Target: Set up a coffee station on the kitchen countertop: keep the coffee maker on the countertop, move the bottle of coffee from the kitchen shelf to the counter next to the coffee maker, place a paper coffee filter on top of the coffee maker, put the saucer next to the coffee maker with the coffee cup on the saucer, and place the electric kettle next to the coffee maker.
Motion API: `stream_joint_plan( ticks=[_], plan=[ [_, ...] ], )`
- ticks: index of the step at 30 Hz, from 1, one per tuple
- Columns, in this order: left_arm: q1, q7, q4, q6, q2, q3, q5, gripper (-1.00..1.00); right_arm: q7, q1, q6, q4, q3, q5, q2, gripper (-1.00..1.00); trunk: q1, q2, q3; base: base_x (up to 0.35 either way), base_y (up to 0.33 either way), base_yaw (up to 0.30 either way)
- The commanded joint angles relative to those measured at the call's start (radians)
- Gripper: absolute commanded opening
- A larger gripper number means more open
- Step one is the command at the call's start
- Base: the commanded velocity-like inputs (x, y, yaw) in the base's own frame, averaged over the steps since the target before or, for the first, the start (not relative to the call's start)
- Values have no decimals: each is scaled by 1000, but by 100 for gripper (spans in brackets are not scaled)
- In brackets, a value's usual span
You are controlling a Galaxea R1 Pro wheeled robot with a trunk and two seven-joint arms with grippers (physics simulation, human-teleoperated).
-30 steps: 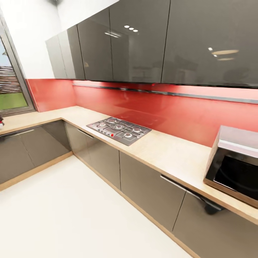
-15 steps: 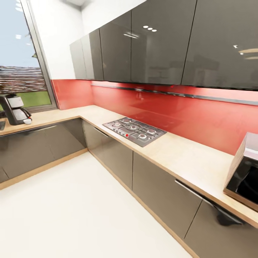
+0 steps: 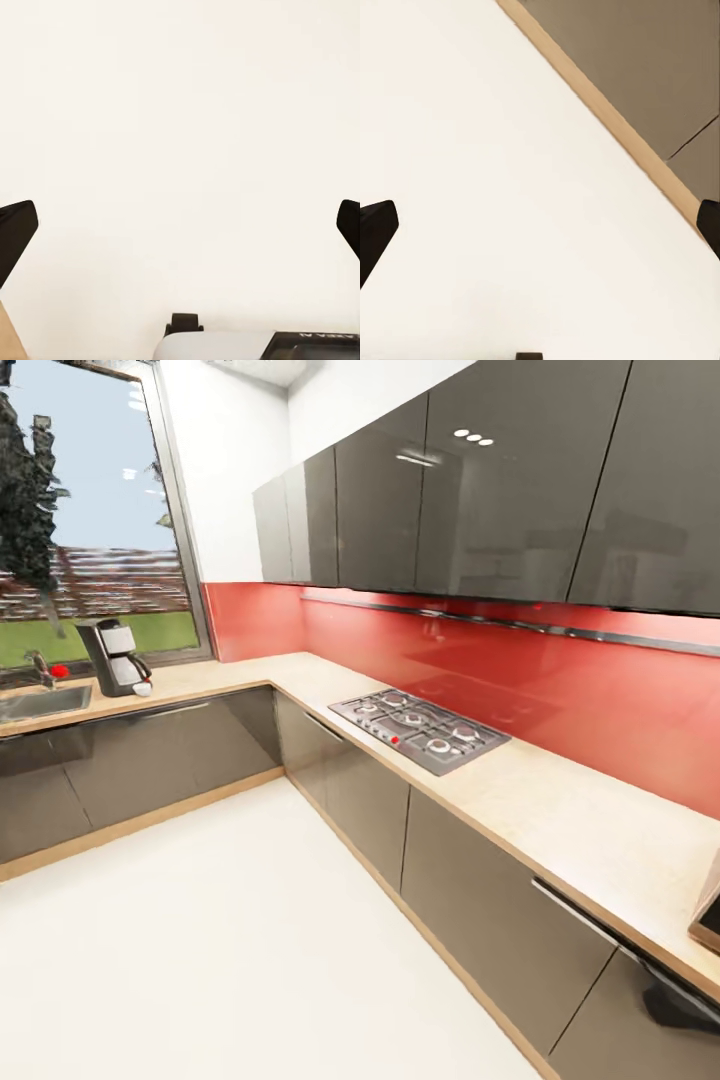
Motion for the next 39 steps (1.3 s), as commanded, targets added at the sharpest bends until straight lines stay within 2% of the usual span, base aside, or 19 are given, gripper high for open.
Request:
stream_joint_plan(
  ticks=[1, 7, 30, 39],
  plan=[
    [-1, 1, 1, -3, 0, 1, 1, 100, 0, -1, -3, 0, 0, 1, 0, 100, -3, 5, 1, 0, 0, 278],
    [-1, 1, 1, -3, 0, 1, 1, 100, 0, 0, -3, 0, 0, 1, 0, 100, -26, 47, 20, 0, 0, 278],
    [0, 1, 1, -3, 0, 1, 1, 100, 0, 0, -3, 0, 0, 1, 0, 100, -26, 47, 20, 0, 0, 278],
    [-1, 1, 1, -2, 0, 1, 1, 100, 4, 0, -3, -1, 0, 1, -3, 100, -26, 47, 20, 0, 0, 49]
  ],
)
